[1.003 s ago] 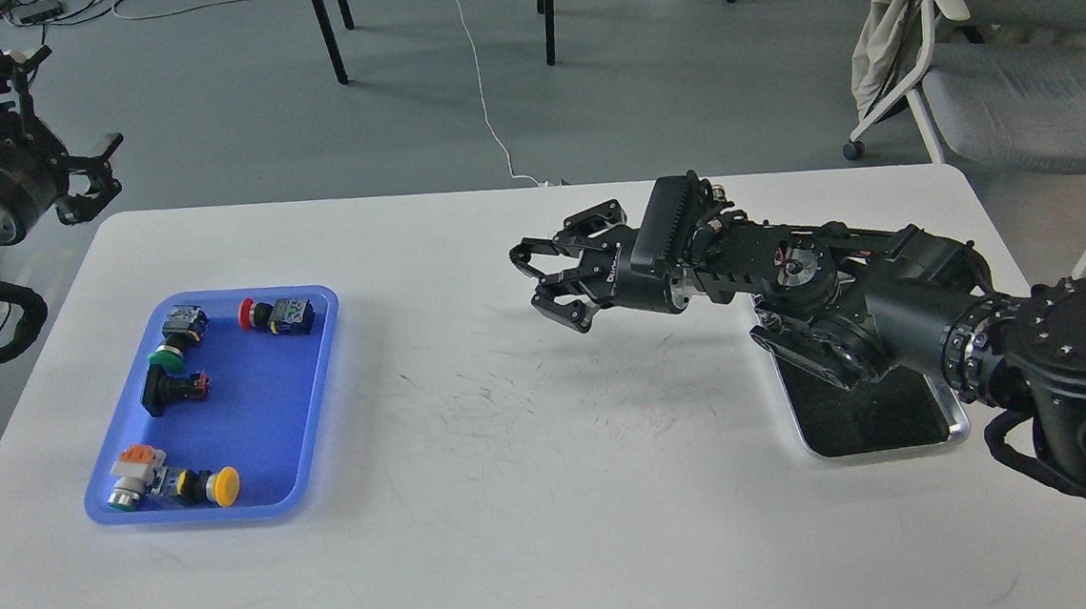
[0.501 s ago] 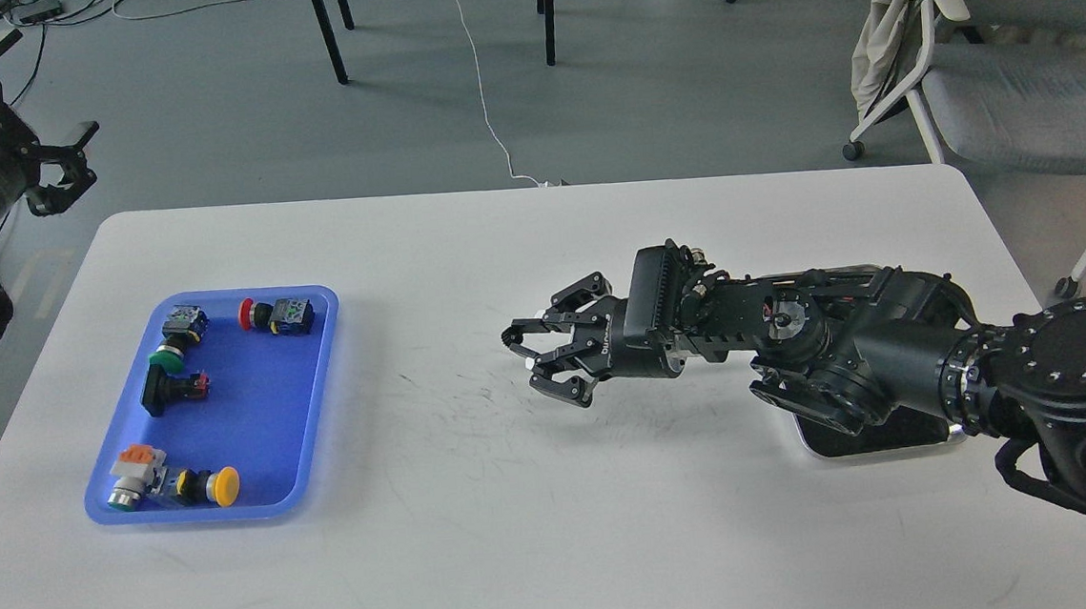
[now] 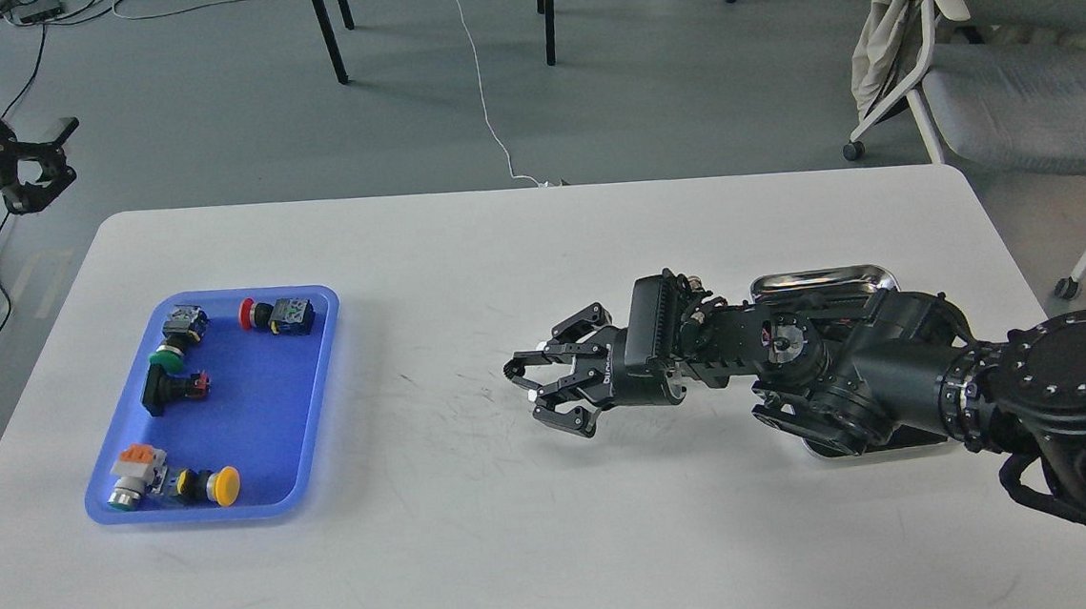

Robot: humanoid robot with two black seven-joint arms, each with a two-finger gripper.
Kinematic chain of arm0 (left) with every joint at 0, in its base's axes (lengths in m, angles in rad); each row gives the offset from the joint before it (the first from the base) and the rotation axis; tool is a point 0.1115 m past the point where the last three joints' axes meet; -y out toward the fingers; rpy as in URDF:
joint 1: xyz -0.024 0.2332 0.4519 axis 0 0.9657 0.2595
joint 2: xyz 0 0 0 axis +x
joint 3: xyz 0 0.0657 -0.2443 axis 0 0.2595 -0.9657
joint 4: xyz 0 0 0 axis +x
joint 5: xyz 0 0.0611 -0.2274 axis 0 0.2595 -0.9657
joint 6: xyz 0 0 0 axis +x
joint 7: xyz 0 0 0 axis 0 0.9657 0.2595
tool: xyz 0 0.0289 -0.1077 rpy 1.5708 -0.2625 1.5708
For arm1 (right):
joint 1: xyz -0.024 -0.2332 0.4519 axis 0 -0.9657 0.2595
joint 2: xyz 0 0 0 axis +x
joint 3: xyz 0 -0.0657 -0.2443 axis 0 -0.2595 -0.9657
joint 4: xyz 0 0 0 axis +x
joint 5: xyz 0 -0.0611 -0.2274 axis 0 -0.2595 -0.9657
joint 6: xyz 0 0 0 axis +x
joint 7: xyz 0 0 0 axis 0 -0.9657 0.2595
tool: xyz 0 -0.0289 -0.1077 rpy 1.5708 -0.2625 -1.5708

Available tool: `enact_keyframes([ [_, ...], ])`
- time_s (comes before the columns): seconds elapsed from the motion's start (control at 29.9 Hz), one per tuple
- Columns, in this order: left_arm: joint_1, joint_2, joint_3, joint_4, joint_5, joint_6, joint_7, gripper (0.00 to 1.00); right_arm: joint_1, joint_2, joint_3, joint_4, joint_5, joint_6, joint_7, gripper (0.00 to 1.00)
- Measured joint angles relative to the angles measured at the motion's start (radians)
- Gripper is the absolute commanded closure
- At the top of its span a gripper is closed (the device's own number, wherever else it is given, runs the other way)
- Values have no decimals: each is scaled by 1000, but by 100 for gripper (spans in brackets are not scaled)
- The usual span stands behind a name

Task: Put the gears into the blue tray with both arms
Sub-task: 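Carry the black gear with the right gripper toward the table center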

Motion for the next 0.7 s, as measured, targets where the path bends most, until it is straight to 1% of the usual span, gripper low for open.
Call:
enact_keyframes([
  [0.3, 1, 20, 0, -14, 0, 0, 0, 1, -16, 0, 0, 12, 0, 0, 0, 99],
  [0.37, 3, 24, 0, -16, 0, 0, 0, 1, -19, 0, 0, 13, 0, 0, 0, 98],
  [0.4, 4, 27, 0, -16, 0, 0, 0, 1, -20, 0, 0, 13, 0, 0, 0, 94],
  [0.47, 4, 29, 0, -16, 0, 0, 0, 1, -21, 0, 1, 13, 0, 0, 0, 75],
  [0.5, 4, 30, 0, -16, 0, 0, 0, 1, -21, 0, 1, 12, 0, 0, 0, 69],
  [0.53, 5, 31, 0, -16, 0, 0, 0, 1, -21, 0, 1, 12, 0, 0, 0, 65],
  [0.6, 5, 34, 0, -16, 0, 0, 0, 1, -21, 0, 3, 11, 2, 0, 0, 62],
  [0.67, 5, 35, 0, -16, 0, 0, 0, 1, -22, 0, 4, 11, 4, 0, 0, 54],
  [0.7, 5, 36, 0, -16, 0, 0, 0, 1, -22, 0, 5, 11, 4, 0, 0, 54],
])
